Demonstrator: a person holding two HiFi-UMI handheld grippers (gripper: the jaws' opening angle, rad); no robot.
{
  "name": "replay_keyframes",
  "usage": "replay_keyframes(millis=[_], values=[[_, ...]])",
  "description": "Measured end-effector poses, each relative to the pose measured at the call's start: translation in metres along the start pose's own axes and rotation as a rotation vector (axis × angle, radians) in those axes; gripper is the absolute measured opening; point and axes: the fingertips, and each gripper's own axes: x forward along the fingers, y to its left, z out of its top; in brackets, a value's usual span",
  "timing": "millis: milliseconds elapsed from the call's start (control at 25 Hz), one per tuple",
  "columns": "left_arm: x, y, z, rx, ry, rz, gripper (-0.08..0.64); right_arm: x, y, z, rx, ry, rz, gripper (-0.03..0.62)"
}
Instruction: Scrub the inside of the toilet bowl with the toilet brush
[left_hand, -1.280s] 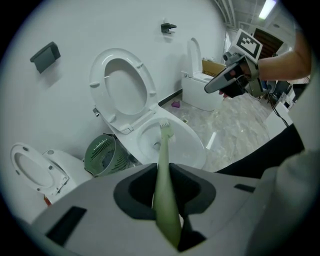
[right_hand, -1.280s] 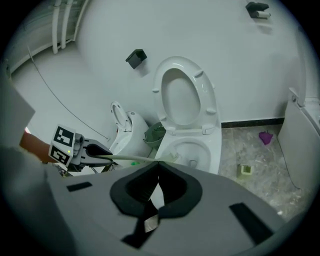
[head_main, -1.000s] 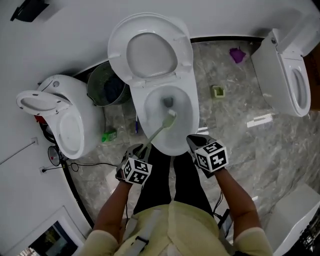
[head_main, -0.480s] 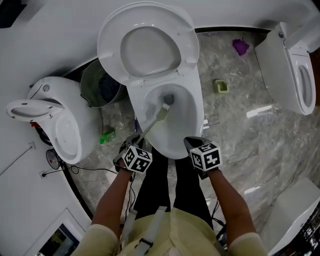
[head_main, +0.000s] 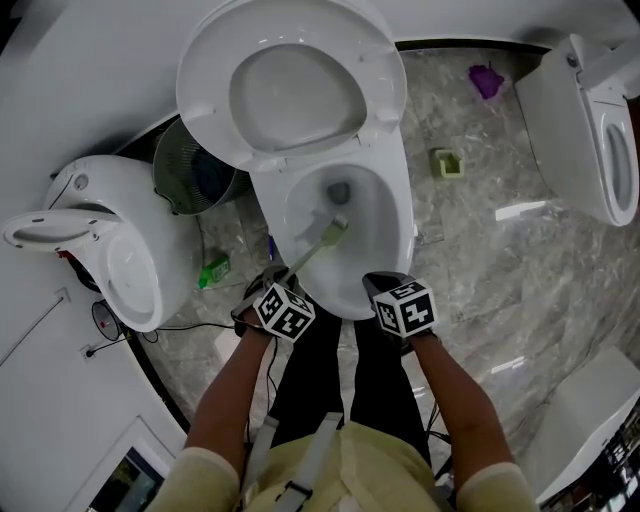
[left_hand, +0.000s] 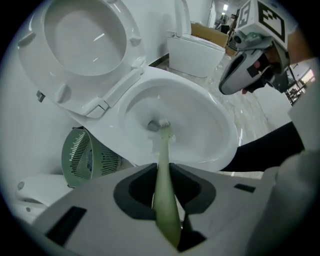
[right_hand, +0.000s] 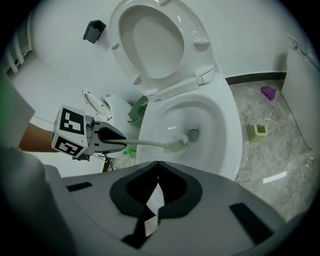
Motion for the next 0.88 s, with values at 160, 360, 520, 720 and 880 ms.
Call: replay_keyframes(millis=[160,360,520,720,880], values=[[0.007,0.002,0.0,0.027,0.038,-0.006,0.083,0.004,-0.004,0.005,0.006,0.004,-0.002,0.015],[0.014,0.012,-0.008,0.103,0.096,0.036,0.082,0.008,-0.006,0.009,0.026,0.001,0.0,0.015],[0.017,0.025,-0.007,0.091,0.119,0.069,0.082,0.01,-0.009,0.006,0.032,0.002,0.001,0.015],[0.022,0.044,-0.001,0.129,0.155,0.096,0.083,0.008,-0.012,0.004,0.042,0.005,0.0,0.015],[0.021,0.062,0.008,0.1,0.148,0.122,0.081,0.007,-0.017,0.006,0.057,-0.003,-0.001,0.015]])
